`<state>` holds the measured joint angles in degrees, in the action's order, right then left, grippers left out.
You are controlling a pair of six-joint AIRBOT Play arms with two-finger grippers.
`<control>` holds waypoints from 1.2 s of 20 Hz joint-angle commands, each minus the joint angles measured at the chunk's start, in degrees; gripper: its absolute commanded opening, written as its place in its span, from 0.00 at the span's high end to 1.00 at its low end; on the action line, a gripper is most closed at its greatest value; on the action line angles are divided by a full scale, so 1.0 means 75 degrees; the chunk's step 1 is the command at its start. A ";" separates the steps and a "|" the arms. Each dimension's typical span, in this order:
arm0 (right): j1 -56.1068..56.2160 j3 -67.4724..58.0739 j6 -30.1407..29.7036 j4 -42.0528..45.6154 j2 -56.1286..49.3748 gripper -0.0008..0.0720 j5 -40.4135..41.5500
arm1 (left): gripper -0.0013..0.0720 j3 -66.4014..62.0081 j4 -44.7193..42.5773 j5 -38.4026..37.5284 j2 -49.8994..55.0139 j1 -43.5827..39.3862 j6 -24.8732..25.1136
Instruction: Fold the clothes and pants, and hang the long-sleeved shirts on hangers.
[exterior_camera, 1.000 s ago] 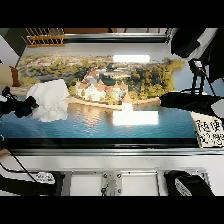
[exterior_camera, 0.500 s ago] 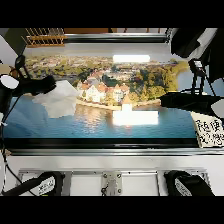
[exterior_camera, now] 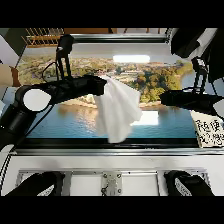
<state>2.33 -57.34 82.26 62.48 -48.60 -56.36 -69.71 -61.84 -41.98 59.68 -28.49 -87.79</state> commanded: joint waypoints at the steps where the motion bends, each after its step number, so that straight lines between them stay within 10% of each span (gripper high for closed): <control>1: -0.0131 -0.0009 0.0003 -0.0082 0.0009 0.97 0.0146 | 0.97 -0.0006 0.0058 0.0251 0.0382 -0.0458 -0.0096; 7: -0.0131 -0.0009 0.0003 -0.0079 0.0003 0.97 0.0137 | 0.97 -0.1317 0.0044 0.0254 0.2611 -0.0361 -0.0096; 9: -0.0131 -0.0009 0.0006 -0.0082 0.0000 0.97 0.0137 | 0.26 -0.2148 0.0052 -0.0455 0.3153 0.0146 -0.0248; 10: -0.0131 -0.0009 0.0003 -0.0082 0.0003 0.97 0.0134 | 0.15 -0.2457 0.0052 -0.1099 0.3322 0.0519 -0.0641; 17: -0.0119 -0.0006 0.0006 -0.0085 0.0000 0.97 0.0111 | 0.15 0.1437 -0.0192 -0.2585 0.1620 0.1731 -0.0775; 24: -0.0114 -0.0006 0.0064 -0.0114 -0.0003 0.97 0.0111 | 0.15 0.5001 0.0752 -0.0691 0.0947 0.0933 -0.1897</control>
<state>1.41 -57.34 82.46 61.69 -48.58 -55.48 -39.90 -60.93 -52.97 67.64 -19.29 -99.24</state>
